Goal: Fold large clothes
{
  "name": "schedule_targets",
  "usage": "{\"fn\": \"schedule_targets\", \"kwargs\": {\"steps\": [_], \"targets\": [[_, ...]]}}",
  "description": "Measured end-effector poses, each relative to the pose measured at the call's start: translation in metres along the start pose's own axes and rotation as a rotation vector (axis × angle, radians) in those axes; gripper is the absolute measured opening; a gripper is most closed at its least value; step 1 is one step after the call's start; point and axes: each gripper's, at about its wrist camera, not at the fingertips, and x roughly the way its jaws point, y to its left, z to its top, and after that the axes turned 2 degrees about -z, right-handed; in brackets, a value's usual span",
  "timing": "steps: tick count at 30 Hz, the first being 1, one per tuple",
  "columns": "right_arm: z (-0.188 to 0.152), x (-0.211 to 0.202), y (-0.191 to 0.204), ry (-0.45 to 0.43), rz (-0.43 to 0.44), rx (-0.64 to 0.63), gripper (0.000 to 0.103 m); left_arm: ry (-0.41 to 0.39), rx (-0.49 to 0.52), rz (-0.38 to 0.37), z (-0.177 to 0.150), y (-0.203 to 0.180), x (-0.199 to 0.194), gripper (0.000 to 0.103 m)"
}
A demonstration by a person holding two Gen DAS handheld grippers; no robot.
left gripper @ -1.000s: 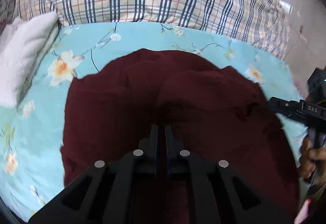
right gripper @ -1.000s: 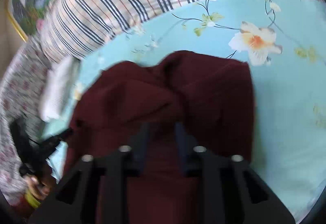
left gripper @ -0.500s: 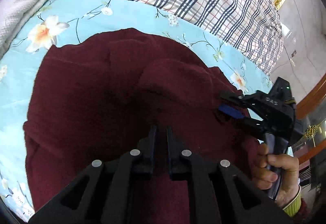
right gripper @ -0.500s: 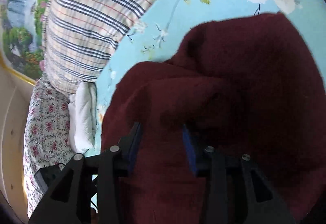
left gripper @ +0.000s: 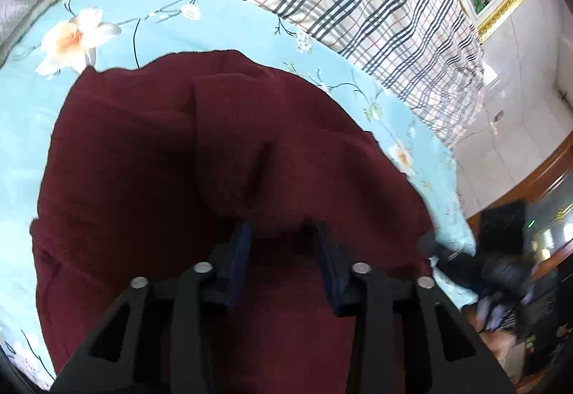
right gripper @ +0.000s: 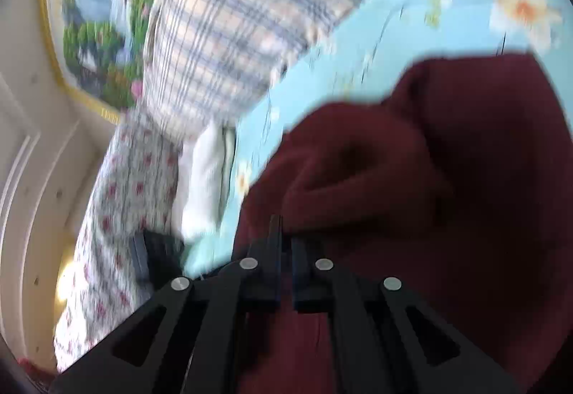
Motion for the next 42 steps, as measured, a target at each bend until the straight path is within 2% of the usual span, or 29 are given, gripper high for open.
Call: {"fn": "schedule_targets", "kwargs": {"steps": [2, 4, 6, 7, 8, 11, 13, 15, 17, 18, 20, 21, 22, 23, 25, 26, 28, 29, 31, 32, 33, 35, 39, 42], "targets": [[-0.017, 0.008, 0.001, 0.062, -0.097, -0.061, 0.007, 0.015, -0.014, -0.009, -0.001, 0.001, -0.002, 0.057], [-0.029, 0.012, -0.001, 0.104, -0.167, -0.074, 0.009, 0.027, -0.029, -0.006, -0.003, 0.005, -0.003, 0.057], [-0.033, 0.006, -0.003, 0.106, -0.173, -0.067, 0.032, 0.025, -0.048, -0.003, -0.004, 0.011, -0.004, 0.057], [-0.033, -0.002, -0.005, 0.084, -0.189, -0.06, 0.052, 0.024, -0.056, 0.0, -0.004, 0.014, -0.004, 0.057], [-0.031, -0.008, -0.007, 0.062, -0.198, -0.051, 0.06, 0.023, -0.065, 0.0, -0.003, 0.015, -0.003, 0.057], [-0.015, -0.03, -0.019, -0.042, -0.212, 0.016, 0.06, 0.027, -0.076, -0.007, 0.004, 0.014, 0.006, 0.056], [-0.004, -0.036, -0.032, -0.084, -0.209, 0.074, 0.06, 0.044, -0.067, 0.026, 0.005, 0.013, 0.014, 0.048], [0.009, -0.028, -0.043, -0.083, -0.208, 0.122, 0.06, 0.072, -0.058, 0.057, 0.005, 0.014, 0.025, 0.006], [0.017, -0.012, -0.056, -0.051, -0.197, 0.17, 0.058, 0.074, -0.048, 0.077, 0.002, 0.015, 0.028, 0.005], [0.02, -0.003, -0.06, -0.032, -0.186, 0.19, 0.054, 0.051, -0.025, 0.09, 0.0, 0.011, 0.021, 0.004], [0.023, 0.012, -0.065, 0.003, -0.162, 0.202, 0.013, 0.007, 0.015, 0.105, -0.002, 0.006, 0.005, 0.003], [0.024, 0.012, -0.065, 0.004, -0.159, 0.202, 0.011, -0.029, 0.044, 0.114, -0.004, 0.0, -0.009, 0.003], [0.025, 0.007, -0.061, -0.03, -0.151, 0.19, 0.011, -0.049, 0.066, 0.121, -0.006, -0.002, -0.017, 0.003], [0.028, -0.01, -0.052, -0.101, -0.133, 0.14, 0.011, -0.069, 0.091, 0.127, -0.009, -0.005, -0.026, 0.003], [0.027, -0.038, -0.034, -0.219, -0.149, 0.032, 0.011, -0.071, 0.122, 0.127, -0.014, -0.008, -0.029, 0.003], [0.027, -0.043, -0.028, -0.238, -0.168, 0.001, 0.011, -0.059, 0.144, 0.138, -0.018, -0.01, -0.025, 0.003], [0.023, -0.037, -0.024, -0.206, -0.255, -0.058, 0.011, -0.021, 0.182, 0.176, -0.028, -0.011, -0.011, 0.003], [0.019, -0.024, -0.028, -0.133, -0.306, -0.074, 0.013, -0.007, 0.19, 0.191, -0.032, -0.01, -0.006, 0.003], [0.01, -0.007, -0.046, -0.019, -0.373, -0.031, 0.014, 0.013, 0.189, 0.208, -0.038, -0.006, 0.0, 0.004], [0.006, -0.008, -0.055, 0.002, -0.378, -0.008, 0.015, 0.015, 0.183, 0.206, -0.039, -0.003, 0.001, 0.004], [0.003, -0.011, -0.059, 0.003, -0.368, 0.014, 0.016, 0.017, 0.172, 0.201, -0.039, 0.0, 0.0, 0.005], [-0.001, -0.024, -0.06, -0.038, -0.354, 0.044, 0.026, 0.014, 0.167, 0.194, -0.041, 0.004, -0.002, 0.005], [-0.005, -0.049, -0.032, -0.151, -0.359, -0.012, 0.027, 0.005, 0.174, 0.219, -0.041, 0.004, -0.005, 0.007], [-0.009, -0.038, -0.006, -0.142, -0.298, -0.088, 0.027, 0.01, 0.164, 0.238, -0.042, 0.009, -0.003, 0.009]]}}
